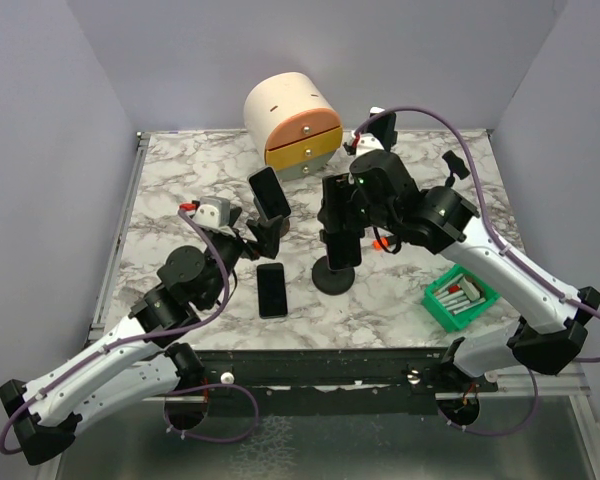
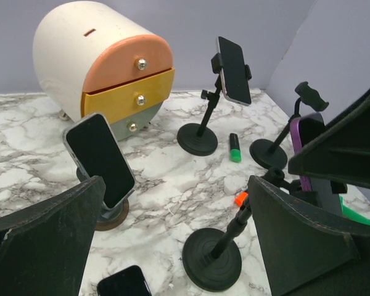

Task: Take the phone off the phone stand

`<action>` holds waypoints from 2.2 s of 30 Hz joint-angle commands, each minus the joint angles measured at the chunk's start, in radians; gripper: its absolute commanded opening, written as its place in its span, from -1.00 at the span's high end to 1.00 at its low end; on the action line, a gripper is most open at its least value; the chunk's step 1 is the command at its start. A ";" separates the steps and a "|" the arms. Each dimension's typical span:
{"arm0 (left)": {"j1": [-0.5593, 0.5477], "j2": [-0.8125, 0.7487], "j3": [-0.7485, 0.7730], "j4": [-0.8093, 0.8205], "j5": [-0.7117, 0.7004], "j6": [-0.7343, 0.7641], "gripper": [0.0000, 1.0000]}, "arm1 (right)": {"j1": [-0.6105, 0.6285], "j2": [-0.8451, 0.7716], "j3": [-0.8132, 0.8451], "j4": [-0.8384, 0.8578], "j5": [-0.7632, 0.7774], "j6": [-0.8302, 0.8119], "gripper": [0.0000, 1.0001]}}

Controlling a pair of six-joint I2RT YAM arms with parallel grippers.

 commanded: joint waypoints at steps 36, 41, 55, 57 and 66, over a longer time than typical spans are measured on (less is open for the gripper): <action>-0.029 0.332 -0.190 0.529 0.682 -0.303 0.28 | 0.012 -0.106 -0.114 0.108 0.022 -0.089 0.07; -0.032 0.338 -0.222 0.532 0.622 -0.306 0.64 | 0.012 -0.118 -0.124 0.109 0.016 -0.083 0.08; -0.033 0.368 -0.259 0.545 0.530 -0.319 0.98 | 0.012 -0.163 -0.198 0.113 -0.021 -0.054 0.06; -0.032 0.366 -0.265 0.549 0.531 -0.323 0.99 | 0.012 -0.171 -0.209 0.113 -0.023 -0.050 0.06; -0.032 0.355 -0.268 0.553 0.539 -0.333 0.99 | 0.012 -0.194 -0.227 0.128 -0.032 -0.038 -0.07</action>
